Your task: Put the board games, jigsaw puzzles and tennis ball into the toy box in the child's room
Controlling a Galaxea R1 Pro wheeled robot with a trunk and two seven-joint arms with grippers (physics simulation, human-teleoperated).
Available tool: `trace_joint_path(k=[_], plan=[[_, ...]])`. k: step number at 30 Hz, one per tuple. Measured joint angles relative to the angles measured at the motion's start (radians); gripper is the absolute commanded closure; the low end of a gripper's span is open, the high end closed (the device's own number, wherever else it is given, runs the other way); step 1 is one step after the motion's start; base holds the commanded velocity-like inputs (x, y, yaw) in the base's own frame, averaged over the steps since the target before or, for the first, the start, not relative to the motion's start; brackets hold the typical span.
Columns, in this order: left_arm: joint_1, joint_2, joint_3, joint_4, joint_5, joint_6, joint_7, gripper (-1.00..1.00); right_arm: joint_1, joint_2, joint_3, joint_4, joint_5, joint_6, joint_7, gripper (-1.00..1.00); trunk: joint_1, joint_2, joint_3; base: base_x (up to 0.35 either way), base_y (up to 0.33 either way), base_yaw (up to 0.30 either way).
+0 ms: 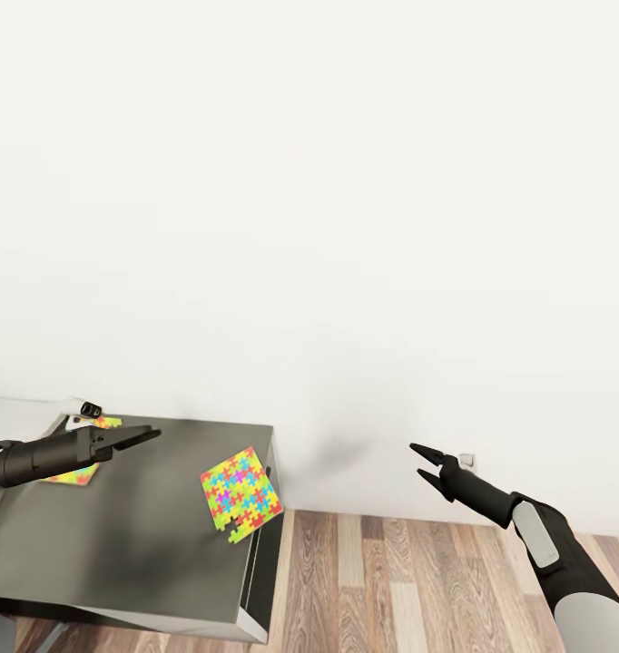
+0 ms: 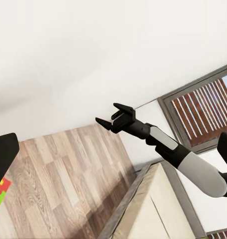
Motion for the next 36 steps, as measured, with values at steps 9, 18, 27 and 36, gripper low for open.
trace_joint_path(k=[9,18,27,36], plan=[[0.000,-0.001,0.000,0.000,0.000,0.000,0.000,-1.00,0.000,0.000,0.000,0.001,0.000,-0.001,0.000,-1.00,0.000,0.000,0.015,0.000,0.000,0.000],[0.000,0.001,0.000,0.000,0.000,0.000,0.000,-1.00,-0.001,0.000,0.000,0.002,0.001,-0.002,0.000,-1.00,0.000,0.000,0.030,0.000,0.000,0.000],[0.000,0.000,0.000,0.000,-0.001,0.000,0.000,-1.00,-0.004,-0.001,0.000,0.002,0.007,0.000,-0.001,-1.00,0.000,0.000,0.045,0.000,0.000,0.000],[0.000,-0.001,-0.001,0.000,-0.001,0.000,0.000,-1.00,-0.004,-0.004,0.000,0.002,0.002,0.000,-0.001,-1.00,0.000,0.000,0.060,0.000,0.000,0.000]])
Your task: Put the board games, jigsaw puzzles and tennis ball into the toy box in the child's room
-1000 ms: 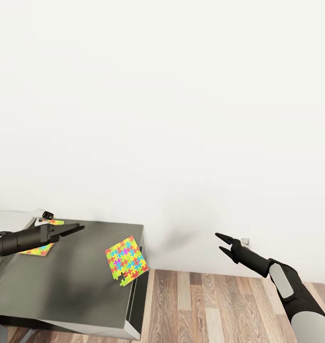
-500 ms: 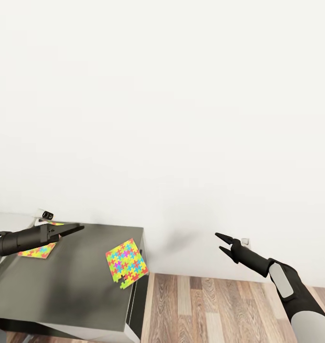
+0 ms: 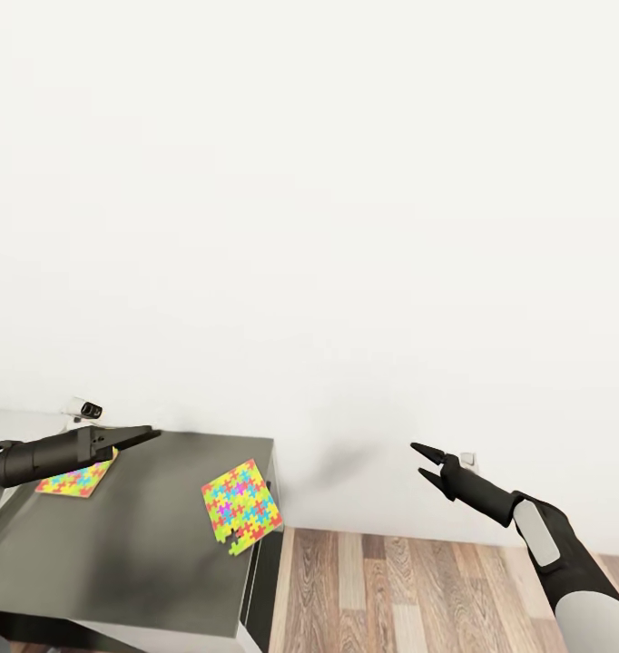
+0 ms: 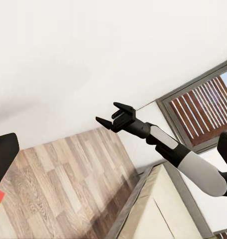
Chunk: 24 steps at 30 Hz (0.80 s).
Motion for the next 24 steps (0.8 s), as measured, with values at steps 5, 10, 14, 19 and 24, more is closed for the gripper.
trace_joint_path(k=[5,10,14,19,24], plan=[[0.000,-0.001,0.000,0.000,0.000,0.000,0.000,-1.00,0.000,0.000,0.000,0.000,0.000,0.000,0.000,-1.00,0.000,0.000,0.008,0.000,0.000,0.000],[0.000,0.000,0.000,0.000,-0.001,0.000,0.000,-1.00,0.000,-0.002,0.000,0.000,0.000,0.000,0.000,-1.00,0.000,0.000,0.017,0.000,0.000,0.000],[0.000,0.000,0.000,0.000,-0.001,0.000,0.000,-1.00,0.000,-0.002,0.000,0.000,0.001,0.000,0.000,-1.00,0.000,0.000,0.023,0.000,0.000,0.000],[0.000,0.001,0.001,0.000,0.000,0.000,0.000,-1.00,0.000,-0.002,0.000,0.000,0.003,0.000,0.000,-1.00,0.000,0.000,0.032,0.000,0.000,0.000],[0.000,0.001,0.001,0.000,0.000,0.000,0.000,-1.00,0.000,-0.002,0.000,0.000,0.004,0.000,-0.001,-1.00,0.000,0.000,0.040,0.000,0.000,0.000]])
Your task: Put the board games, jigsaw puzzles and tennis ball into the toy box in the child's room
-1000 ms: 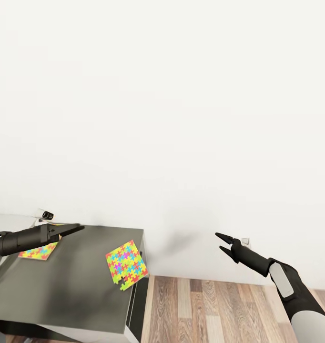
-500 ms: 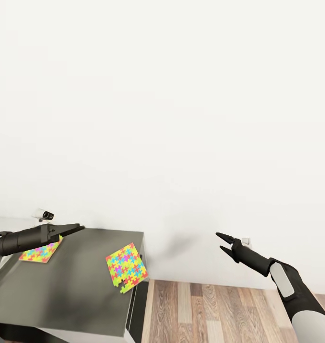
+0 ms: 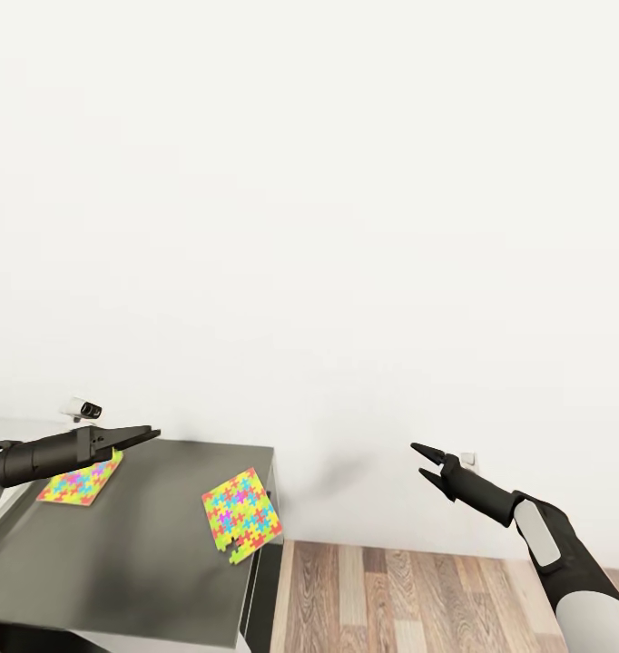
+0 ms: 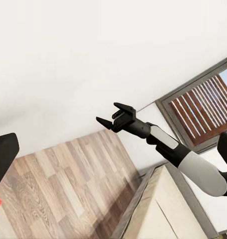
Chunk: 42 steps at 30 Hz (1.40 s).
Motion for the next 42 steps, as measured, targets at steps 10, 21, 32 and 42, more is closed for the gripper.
trace_joint_path(k=[10,21,32,42], plan=[[0.000,-0.001,0.000,0.000,0.000,0.000,0.000,-1.00,0.000,0.000,0.000,0.000,0.000,0.000,0.000,-1.00,0.000,0.000,0.017,0.000,0.000,0.000],[0.000,0.000,0.000,0.000,0.000,0.000,0.000,-1.00,0.000,0.004,0.001,0.000,0.003,0.000,-0.004,-1.00,0.000,0.000,0.035,0.000,0.000,0.000],[0.000,0.000,0.000,0.000,0.001,0.000,0.000,-1.00,0.000,0.003,0.001,0.001,0.003,-0.001,-0.007,-1.00,0.000,0.000,0.053,0.000,0.000,0.000],[0.000,-0.001,0.000,0.000,0.001,0.000,0.000,-1.00,0.000,0.002,0.001,0.001,0.006,-0.002,-0.010,-1.00,0.000,0.000,0.070,0.000,0.000,0.000]])
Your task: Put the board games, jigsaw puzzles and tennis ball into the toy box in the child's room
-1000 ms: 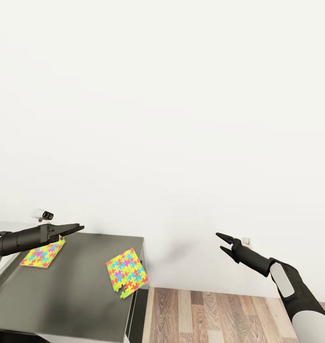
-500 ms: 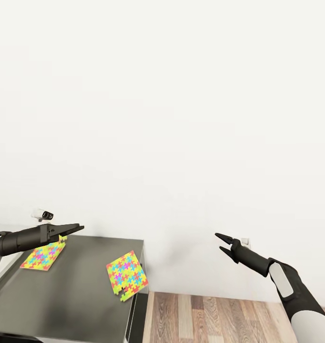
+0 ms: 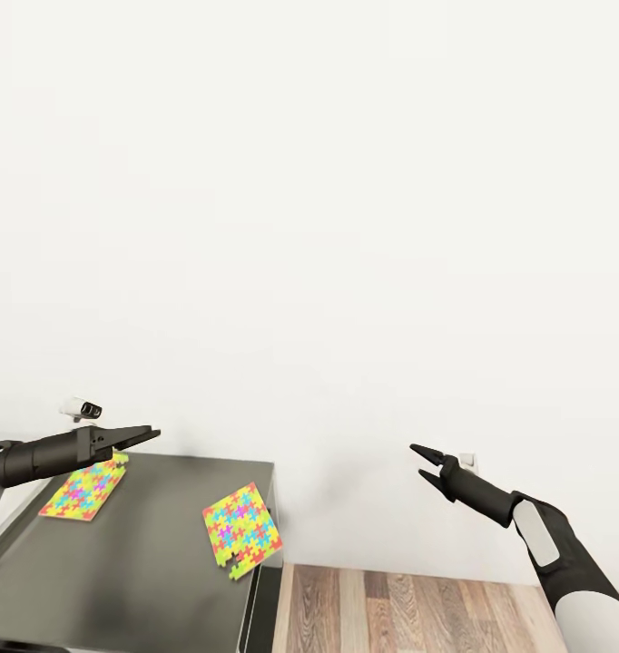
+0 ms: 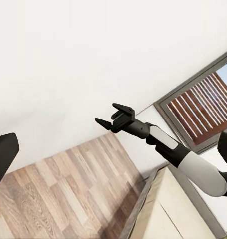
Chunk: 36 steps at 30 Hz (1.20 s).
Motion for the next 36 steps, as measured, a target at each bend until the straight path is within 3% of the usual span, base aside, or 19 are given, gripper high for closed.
trace_joint_path(k=[5,13,28,36], plan=[[0.000,0.000,0.000,0.000,0.000,0.000,0.000,-1.00,0.000,-0.001,0.000,0.000,-0.001,0.000,0.000,-1.00,0.000,0.000,0.008,0.000,0.000,0.000],[0.000,0.000,-0.001,0.000,0.000,0.000,0.000,-1.00,0.000,0.000,-0.001,0.001,-0.002,0.000,-0.001,-1.00,0.031,-0.056,-0.003,0.000,0.000,0.003],[0.000,-0.005,-0.001,0.000,0.000,0.000,0.000,-1.00,0.000,0.006,0.003,0.001,-0.001,-0.004,-0.009,-1.00,0.088,-0.161,-0.045,0.000,0.000,0.004],[0.000,-0.006,-0.001,0.000,0.000,0.000,0.000,-1.00,0.000,0.005,-0.001,0.000,-0.010,0.001,-0.012,-1.00,0.088,-0.161,-0.046,0.000,0.000,0.000]])
